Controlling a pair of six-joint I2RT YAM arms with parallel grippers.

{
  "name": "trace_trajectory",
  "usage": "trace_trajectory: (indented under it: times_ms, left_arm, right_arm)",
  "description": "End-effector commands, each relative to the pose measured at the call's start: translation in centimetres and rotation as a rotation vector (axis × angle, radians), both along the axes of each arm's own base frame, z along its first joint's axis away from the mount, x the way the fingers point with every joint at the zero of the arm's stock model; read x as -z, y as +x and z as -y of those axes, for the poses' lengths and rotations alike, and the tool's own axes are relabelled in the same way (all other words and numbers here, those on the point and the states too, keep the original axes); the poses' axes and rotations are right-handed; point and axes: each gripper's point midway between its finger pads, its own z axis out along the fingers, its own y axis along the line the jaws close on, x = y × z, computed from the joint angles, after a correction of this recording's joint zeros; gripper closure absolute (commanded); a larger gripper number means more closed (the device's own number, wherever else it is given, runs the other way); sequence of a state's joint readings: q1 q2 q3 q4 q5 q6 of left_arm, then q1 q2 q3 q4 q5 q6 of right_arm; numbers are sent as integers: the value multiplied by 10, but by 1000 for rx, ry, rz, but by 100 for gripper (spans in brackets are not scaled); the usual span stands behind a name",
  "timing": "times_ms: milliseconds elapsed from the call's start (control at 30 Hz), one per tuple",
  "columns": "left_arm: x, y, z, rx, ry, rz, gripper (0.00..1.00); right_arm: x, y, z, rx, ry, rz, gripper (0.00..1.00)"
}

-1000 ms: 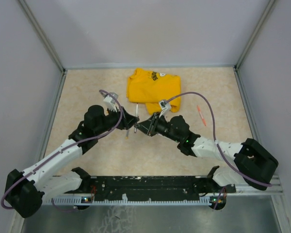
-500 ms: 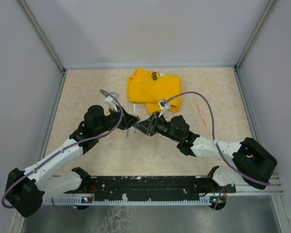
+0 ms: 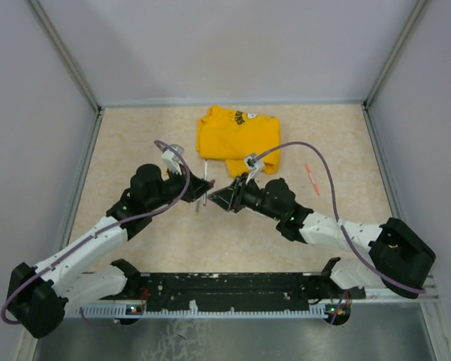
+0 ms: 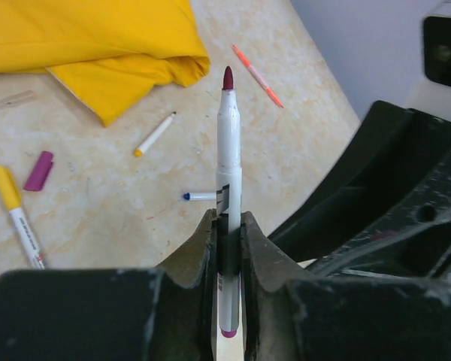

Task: Insert the pens into the pen caps
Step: Pick up the pen from the center of the board.

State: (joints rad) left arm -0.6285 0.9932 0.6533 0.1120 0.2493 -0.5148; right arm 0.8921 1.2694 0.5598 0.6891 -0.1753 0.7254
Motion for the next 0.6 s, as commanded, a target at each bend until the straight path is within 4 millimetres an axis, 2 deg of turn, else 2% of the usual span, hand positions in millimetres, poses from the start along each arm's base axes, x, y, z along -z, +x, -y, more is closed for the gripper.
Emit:
trace_trajectory:
  times_ms: [0,100,233,367,433,567]
  left_arm:
    - [-1,7,-17,-81,50,34,97]
    - [1,10,-23,-111,80,38,97]
    - [2,13,-33,-148,127,43,97]
    - [-2,15,-45,-202,168,52,99]
    - [-6,15,-51,-215,189,63,99]
    - [-6,18,-63,-259,239,56,100]
  right_arm:
    - [-37,1,4,-2,-38,157,68]
    - [-27,4,9,17,-113,158,66]
    - [-9,15,18,73,-232,139,66]
    - [6,30,27,114,-385,197,67]
    - [11,38,28,103,-460,222,71]
    - [27,53,30,43,-618,250,67]
